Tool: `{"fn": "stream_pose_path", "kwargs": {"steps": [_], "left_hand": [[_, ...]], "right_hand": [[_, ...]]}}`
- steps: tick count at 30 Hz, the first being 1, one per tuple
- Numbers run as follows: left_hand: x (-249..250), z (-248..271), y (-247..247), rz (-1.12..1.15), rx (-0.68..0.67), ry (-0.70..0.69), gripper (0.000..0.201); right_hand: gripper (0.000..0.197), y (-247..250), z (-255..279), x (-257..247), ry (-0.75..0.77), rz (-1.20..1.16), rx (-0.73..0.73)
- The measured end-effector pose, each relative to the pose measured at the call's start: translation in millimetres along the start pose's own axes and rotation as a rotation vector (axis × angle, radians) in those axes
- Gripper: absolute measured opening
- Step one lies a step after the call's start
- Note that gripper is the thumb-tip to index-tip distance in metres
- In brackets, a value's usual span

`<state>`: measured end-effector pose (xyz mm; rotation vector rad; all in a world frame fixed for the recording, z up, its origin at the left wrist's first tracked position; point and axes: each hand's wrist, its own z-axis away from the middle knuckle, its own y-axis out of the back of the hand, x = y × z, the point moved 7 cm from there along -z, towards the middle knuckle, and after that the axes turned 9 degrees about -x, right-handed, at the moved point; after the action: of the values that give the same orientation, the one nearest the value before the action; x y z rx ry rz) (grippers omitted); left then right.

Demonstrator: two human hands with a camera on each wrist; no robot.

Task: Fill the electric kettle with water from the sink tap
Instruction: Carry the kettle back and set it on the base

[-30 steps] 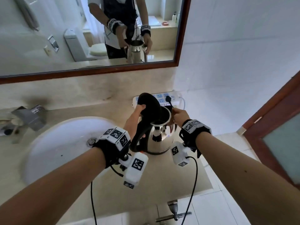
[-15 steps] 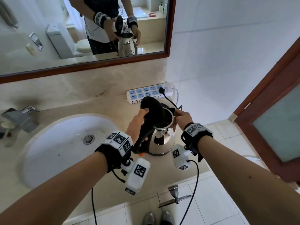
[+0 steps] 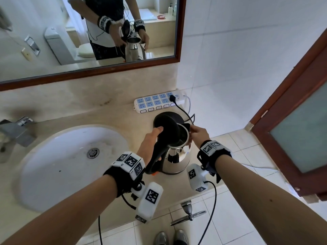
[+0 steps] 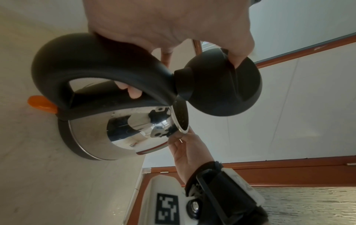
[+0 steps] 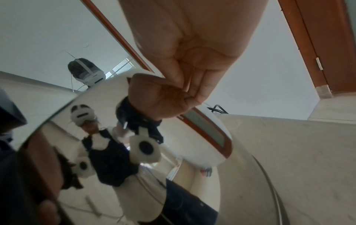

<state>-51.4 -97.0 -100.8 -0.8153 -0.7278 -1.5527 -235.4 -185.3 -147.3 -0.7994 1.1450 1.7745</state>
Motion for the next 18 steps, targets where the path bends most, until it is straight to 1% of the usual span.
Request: {"fn": "stream_pose_path", "kwargs": {"steps": [5,8,10,12,14,16,17,18], "left_hand": [[1,5,-1,-0.032,-0.038,0.004,0.059],[4,5,-3,-0.094,-0.075,0.014,0.056],[8,2,-5,-0.155,-0.107,0.049,0.06],[6,-7,-3,-0.199,-0.13,0.11,0.075],[6,-14,-4,-0.233,-0.14,0.203,0.099],[8,-21,-5,-0.237,-0.099,0.281,0.122],[10,-26,-7,-0.217,-0.076,0.278,0.129],[12,-32,-11,-0.206,-0.067,0.259,0.129]], "right_hand": [[0.057,1,-2,3,0.005,-0.014,-0.002],[0.057,-1,-6,5,0.009,-0.037,-0.01],[0.055,-1,-10,8,0.021,-0.034,-0.027],[0.055,-2,-15,12,0.036,-0.032,-0.055],[0.057,-4,-20,18,0.033,-0.049,-0.083],[0.057,-4,-22,22,0.032,-0.084,-0.088],[0.058,-4,-23,23,0.031,-0.102,-0.089],[0.06,-4,-23,24,0.029,-0.115,-0.091]]}}
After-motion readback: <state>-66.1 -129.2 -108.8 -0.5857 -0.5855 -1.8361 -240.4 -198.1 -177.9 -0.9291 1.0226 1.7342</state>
